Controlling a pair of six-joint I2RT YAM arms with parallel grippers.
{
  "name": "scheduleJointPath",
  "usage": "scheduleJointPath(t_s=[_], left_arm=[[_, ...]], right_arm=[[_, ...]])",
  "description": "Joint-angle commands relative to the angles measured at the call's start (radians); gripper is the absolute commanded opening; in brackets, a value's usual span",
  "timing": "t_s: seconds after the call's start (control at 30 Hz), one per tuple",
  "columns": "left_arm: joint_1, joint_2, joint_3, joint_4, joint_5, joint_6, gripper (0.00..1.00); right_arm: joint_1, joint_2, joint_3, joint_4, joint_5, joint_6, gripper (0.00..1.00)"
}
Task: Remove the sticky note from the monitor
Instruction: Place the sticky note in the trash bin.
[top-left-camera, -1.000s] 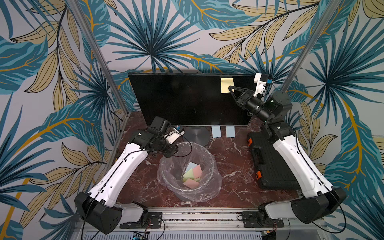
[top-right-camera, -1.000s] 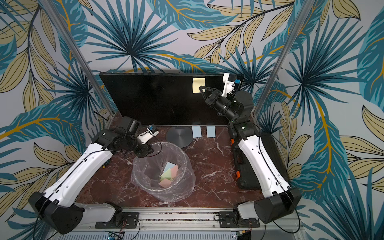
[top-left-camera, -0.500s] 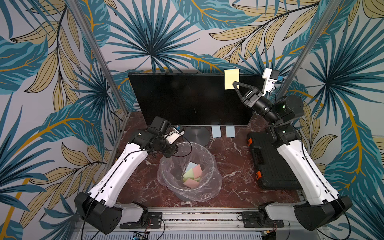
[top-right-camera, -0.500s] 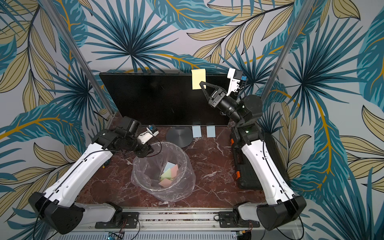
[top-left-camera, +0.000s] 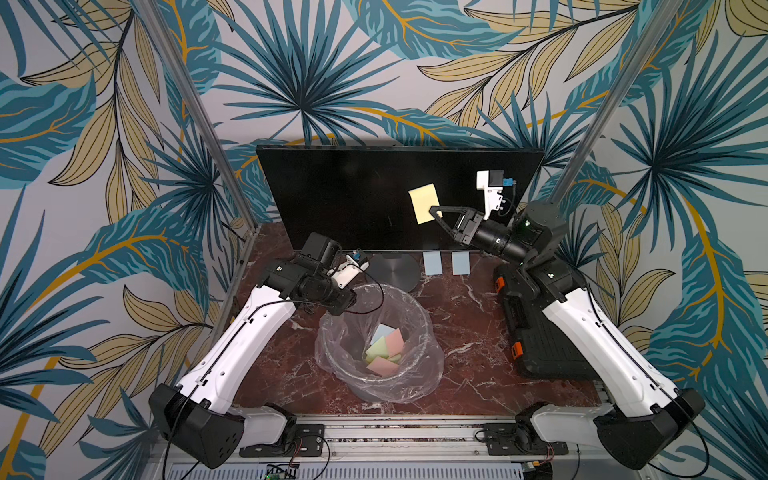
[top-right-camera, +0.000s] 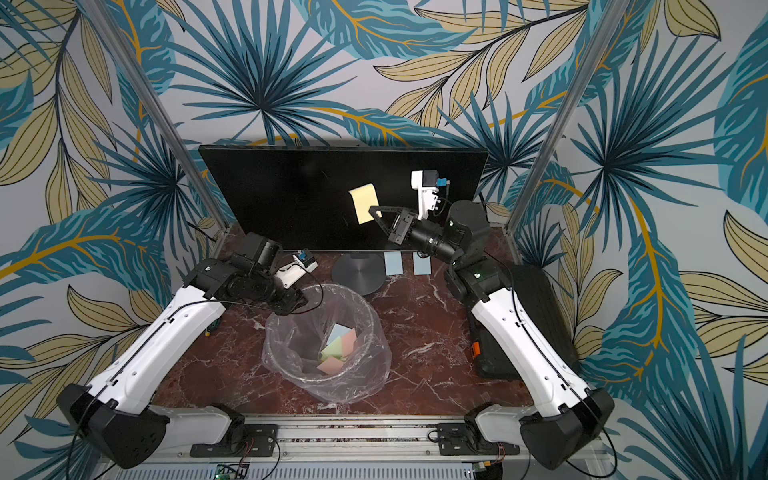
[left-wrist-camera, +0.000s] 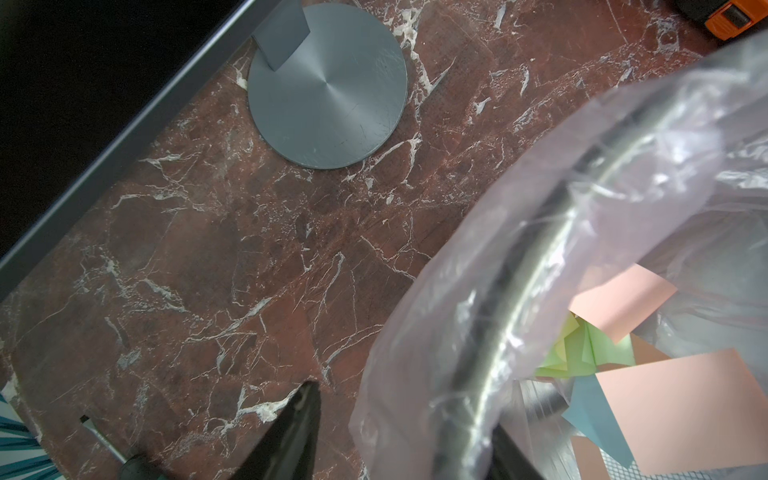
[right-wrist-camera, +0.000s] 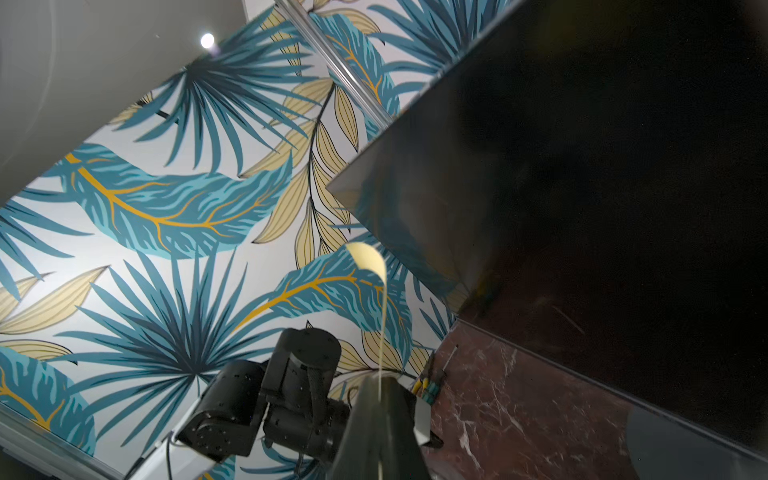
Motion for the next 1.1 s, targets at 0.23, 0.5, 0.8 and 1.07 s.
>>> scheduleJointPath(t_s=[0.23,0.5,0.8,1.07], left_arm=[[0.001,-0.011,-0.006,0.001,-0.018,0.004,0.53],[0.001,-0.011,-0.009,0.002,-0.021,0.004,0.53],[0.001,-0.004,-0.003,0.000,-0.022,0.004,0.53],[0.002,-0.004,-0.003,-0.001,-0.023,0.004,0.53]], right_arm=[[0.128,-0.093,-0.062,-0.445,0.107,-0.276,0.00],[0.214,-0.083,-0.069,-0.606,0.132,-0.371,0.00],[0.314,-0.051,-0.115,-0.635,0.133,-0.413,0.00],[0.426,0.045,-0.062,-0.675,0.137,-0.469,0.00]])
